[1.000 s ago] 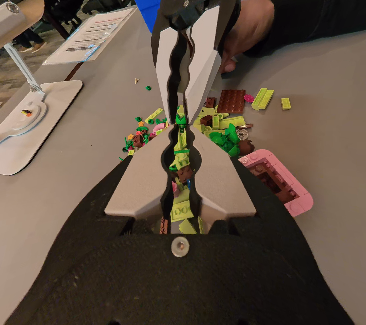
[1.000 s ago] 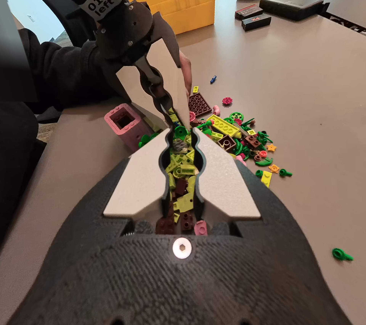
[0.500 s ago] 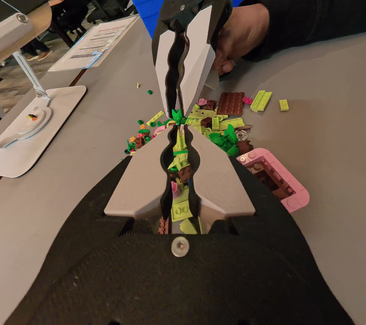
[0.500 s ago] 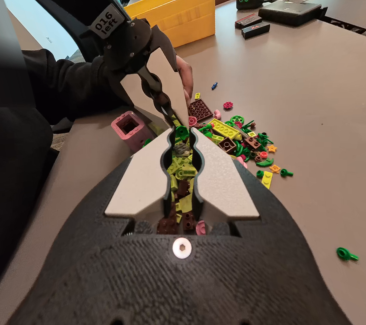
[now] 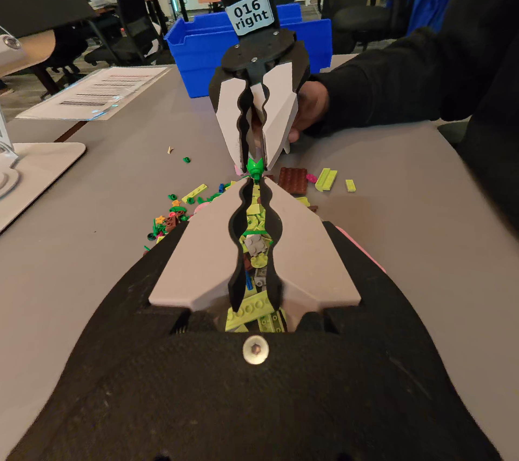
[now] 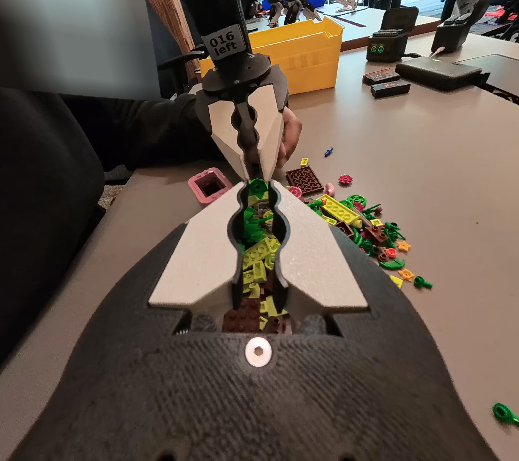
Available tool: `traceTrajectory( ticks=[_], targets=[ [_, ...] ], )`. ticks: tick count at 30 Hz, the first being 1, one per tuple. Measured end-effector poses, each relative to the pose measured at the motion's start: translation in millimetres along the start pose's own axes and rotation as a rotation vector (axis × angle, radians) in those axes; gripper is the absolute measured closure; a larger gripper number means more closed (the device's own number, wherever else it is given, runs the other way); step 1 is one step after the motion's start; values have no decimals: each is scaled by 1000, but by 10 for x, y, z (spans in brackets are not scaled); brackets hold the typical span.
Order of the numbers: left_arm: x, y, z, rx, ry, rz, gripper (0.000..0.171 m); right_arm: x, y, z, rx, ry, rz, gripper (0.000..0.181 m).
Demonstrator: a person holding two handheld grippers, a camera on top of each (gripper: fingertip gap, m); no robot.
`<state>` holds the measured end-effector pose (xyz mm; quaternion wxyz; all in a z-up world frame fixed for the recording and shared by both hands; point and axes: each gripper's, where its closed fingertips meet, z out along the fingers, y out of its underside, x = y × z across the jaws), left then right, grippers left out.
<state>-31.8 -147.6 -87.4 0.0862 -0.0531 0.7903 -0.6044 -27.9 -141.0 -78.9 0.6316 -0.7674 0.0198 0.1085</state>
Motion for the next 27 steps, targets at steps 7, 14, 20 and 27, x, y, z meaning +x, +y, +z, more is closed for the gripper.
traceTrajectory(
  ticks=[7, 14, 20, 27],
  targets=[
    [17, -13, -5, 9, 16, -7, 171, -17, 2, 6, -1, -15, 5, 171],
    [32, -20, -6, 13, 22, -3, 171, -32, 2, 5, -2, -30, 11, 171],
    [45, 27, 8, -23, 21, 23, 171, -37, 23, 13, -15, -34, 20, 171],
    [24, 29, 27, -54, -17, 67, 171, -22, 38, 24, -26, -29, 30, 170]
  ],
)
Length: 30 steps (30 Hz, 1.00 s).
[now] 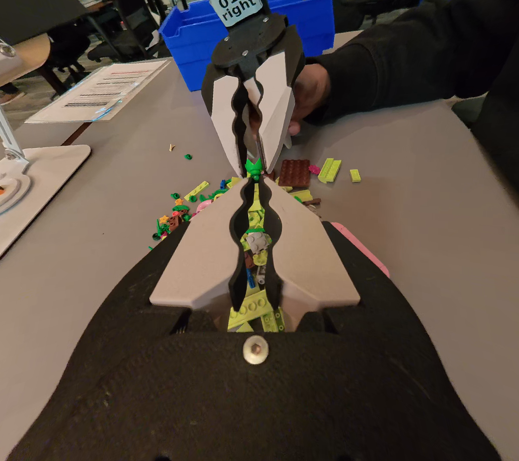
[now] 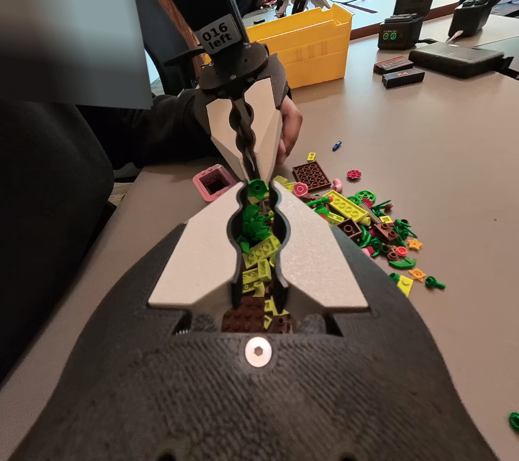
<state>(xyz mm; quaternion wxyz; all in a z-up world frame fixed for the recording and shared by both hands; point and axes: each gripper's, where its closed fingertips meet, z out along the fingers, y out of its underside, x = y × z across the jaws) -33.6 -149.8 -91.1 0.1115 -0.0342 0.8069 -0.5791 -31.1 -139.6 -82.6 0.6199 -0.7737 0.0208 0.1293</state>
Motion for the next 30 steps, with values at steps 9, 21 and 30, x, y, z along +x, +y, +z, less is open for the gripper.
traceTrajectory(
  ticks=[9, 21, 30],
  targets=[
    [81, -29, -27, 8, 87, -73, 171, -75, -3, -13, -10, -65, 28, 171],
    [-179, 216, -144, -98, -5, -99, 171, 287, 234, -169, -180, 166, -82, 171],
    [-190, 377, -80, -188, -34, -57, 171, 329, 413, -81, -285, 215, -144, 170]
  ],
)
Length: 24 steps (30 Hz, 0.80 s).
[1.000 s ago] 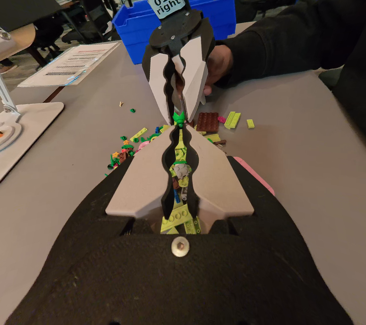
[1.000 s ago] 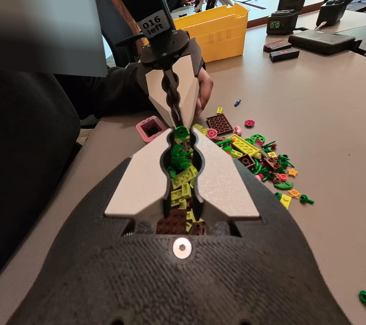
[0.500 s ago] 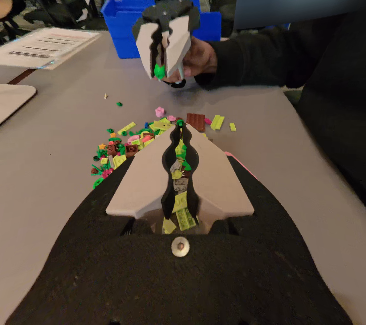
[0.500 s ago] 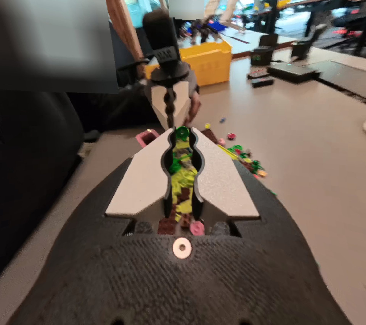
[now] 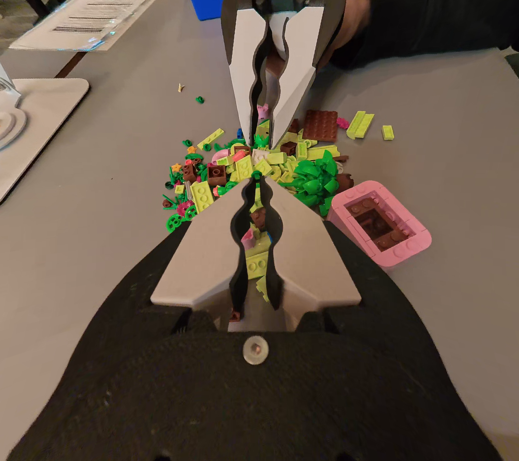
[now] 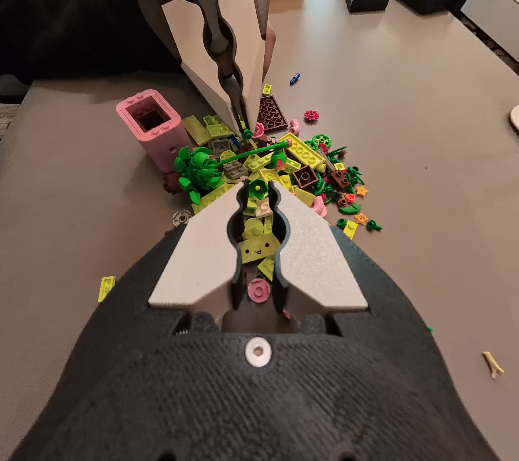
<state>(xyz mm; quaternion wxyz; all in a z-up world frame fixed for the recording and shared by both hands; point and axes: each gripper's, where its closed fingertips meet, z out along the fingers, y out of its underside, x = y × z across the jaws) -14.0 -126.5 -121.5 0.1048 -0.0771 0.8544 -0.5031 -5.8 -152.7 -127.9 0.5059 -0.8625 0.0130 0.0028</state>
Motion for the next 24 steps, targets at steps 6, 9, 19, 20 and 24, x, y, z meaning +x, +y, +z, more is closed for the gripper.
traceTrajectory(
  ticks=[6, 9, 19, 20, 24],
  targets=[
    [-10, 45, -13, -20, 3, 3, 171, 29, -13, -11, 10, 16, 4, 170],
    [-22, 47, -27, -15, -1, 2, 171, 42, -15, -12, 11, 22, 8, 164],
    [-165, 97, -11, -48, -79, -49, 159, 64, -39, -33, 31, 27, 24, 168],
    [-190, 106, -5, -55, -89, -69, 158, 62, -40, -34, 31, 27, 23, 170],
    [-129, 95, 41, -53, -5, -242, 147, 72, -46, -40, 37, 30, 28, 171]
  ],
)
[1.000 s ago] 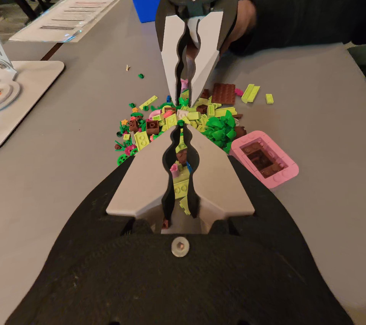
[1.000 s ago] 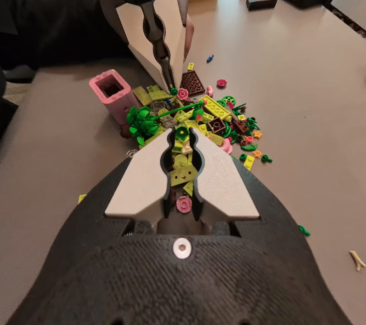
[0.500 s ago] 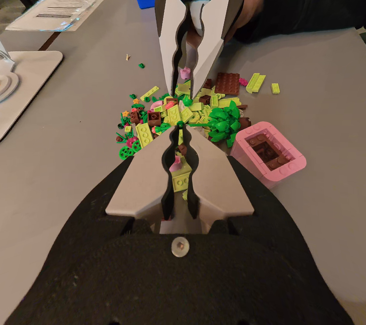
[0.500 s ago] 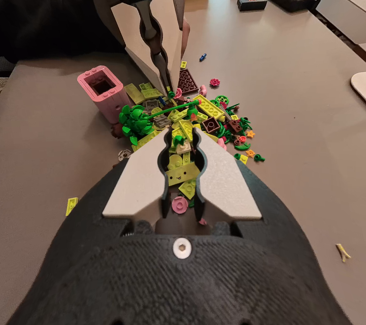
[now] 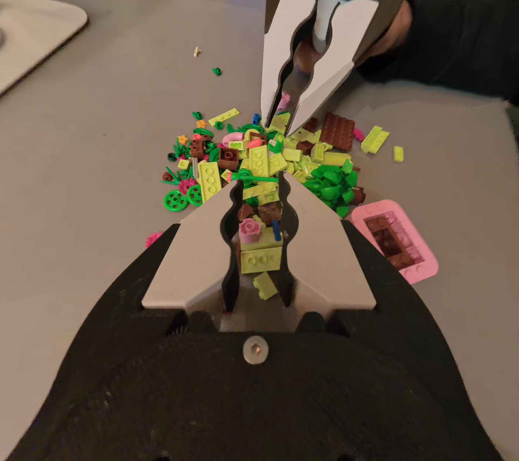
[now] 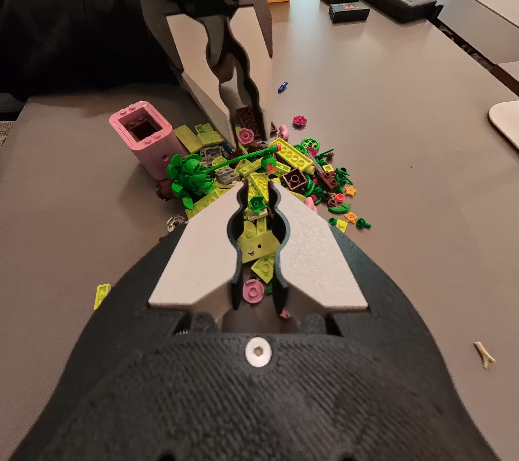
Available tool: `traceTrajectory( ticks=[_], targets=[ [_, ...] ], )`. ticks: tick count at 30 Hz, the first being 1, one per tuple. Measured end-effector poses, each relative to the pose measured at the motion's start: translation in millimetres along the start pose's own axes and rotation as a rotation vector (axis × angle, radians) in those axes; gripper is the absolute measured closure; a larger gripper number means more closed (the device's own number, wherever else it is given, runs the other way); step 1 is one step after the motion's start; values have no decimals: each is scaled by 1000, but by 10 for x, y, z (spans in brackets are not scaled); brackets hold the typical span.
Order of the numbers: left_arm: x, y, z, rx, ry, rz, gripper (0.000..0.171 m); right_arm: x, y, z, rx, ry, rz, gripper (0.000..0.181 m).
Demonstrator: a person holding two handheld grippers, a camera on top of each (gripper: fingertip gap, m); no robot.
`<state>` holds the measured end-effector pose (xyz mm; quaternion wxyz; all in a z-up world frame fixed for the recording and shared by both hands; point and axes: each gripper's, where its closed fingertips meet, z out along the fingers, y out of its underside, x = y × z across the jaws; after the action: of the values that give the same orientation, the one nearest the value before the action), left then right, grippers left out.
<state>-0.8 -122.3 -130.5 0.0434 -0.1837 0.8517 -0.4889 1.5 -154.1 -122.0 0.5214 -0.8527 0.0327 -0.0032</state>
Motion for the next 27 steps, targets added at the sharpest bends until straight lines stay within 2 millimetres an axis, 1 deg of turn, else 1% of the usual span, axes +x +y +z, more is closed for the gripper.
traceTrajectory(
  ticks=[1, 4, 6, 8, 12, 14, 17, 19, 22, 24, 27],
  targets=[
    [-2, -7, 11, 3, 7, -43, 147, 3, -2, -2, 2, 1, 1, 171],
    [-109, -2, 37, 5, -42, -167, 146, 9, -10, -7, 7, 5, 1, 171],
    [-138, 1, 47, 13, -45, -246, 146, 12, -11, -6, 8, 6, 1, 171],
    [-175, 7, 67, 14, -52, -302, 140, 18, -13, -7, 9, 8, 1, 172],
    [-113, 13, 106, -3, -36, -293, 140, 32, -20, -11, 15, 17, 1, 174],
    [-81, 59, 149, -46, -45, -276, 141, 38, -22, -11, 16, 20, 1, 174],
    [-57, 87, 175, -77, -72, -226, 153, 40, -20, -8, 14, 24, -3, 174],
    [-46, 75, 172, -72, -70, -214, 155, 41, -19, -6, 13, 28, -6, 173],
    [-41, -11, 141, -10, -43, -235, 165, 41, -24, -6, 16, 33, -14, 172],
    [13, -115, 105, 63, 21, -246, 170, 34, -48, -12, 31, 34, -24, 171],
    [50, -215, 64, 135, 75, -260, 171, -12, -158, -45, 104, 6, -11, 170]
  ],
)
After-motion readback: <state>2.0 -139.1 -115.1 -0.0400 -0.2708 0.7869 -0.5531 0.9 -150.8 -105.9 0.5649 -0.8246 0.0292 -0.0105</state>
